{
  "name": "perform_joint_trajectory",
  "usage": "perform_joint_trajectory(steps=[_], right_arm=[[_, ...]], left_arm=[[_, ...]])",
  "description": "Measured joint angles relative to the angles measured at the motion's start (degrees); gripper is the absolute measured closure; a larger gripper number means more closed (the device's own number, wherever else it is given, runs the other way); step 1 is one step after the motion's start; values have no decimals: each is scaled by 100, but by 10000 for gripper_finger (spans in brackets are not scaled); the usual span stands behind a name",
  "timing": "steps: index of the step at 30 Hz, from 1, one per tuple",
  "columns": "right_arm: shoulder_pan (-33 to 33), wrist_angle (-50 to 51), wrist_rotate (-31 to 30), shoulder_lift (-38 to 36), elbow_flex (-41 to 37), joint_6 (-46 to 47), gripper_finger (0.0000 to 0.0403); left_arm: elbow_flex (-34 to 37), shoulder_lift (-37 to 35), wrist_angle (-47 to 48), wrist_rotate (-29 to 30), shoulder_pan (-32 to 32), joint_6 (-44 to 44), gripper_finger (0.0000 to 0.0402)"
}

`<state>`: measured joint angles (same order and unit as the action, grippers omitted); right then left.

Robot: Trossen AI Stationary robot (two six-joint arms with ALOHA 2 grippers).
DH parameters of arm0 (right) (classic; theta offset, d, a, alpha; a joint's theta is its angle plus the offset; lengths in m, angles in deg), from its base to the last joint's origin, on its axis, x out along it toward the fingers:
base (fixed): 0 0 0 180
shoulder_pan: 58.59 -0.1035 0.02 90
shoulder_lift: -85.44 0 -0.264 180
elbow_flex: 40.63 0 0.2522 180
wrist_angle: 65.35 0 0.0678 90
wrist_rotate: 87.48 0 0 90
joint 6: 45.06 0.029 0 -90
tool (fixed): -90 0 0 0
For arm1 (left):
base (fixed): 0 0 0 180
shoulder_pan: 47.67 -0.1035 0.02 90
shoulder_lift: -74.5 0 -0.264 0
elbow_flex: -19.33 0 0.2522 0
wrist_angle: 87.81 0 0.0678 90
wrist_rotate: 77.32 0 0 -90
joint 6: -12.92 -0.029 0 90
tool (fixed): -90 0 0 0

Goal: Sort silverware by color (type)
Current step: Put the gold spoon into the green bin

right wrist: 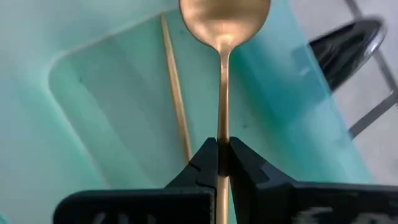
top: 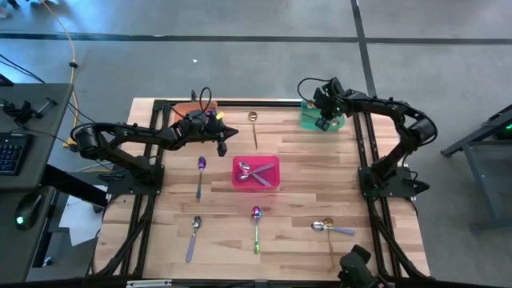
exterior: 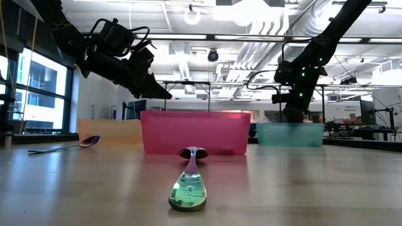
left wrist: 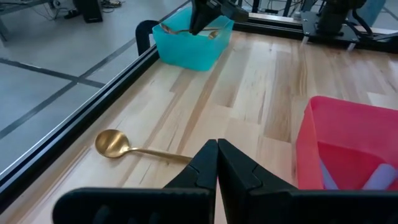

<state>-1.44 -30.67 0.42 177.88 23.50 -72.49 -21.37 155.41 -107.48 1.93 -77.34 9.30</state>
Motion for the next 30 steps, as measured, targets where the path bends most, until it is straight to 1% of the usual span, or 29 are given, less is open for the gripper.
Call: perform_joint_trajectory(steps=[8, 24, 30], right_arm=[[0, 207, -1, 1, 0, 42, 403], [0, 421, -1, 1, 0, 191, 403], [-2, 459, 161, 1, 2, 196, 403]], left_arm=[[0, -1, -4, -1, 0, -140, 402], [-4, 0, -94, -3, 2, 39, 401], [-4, 0, -120, -3, 2, 41, 402]])
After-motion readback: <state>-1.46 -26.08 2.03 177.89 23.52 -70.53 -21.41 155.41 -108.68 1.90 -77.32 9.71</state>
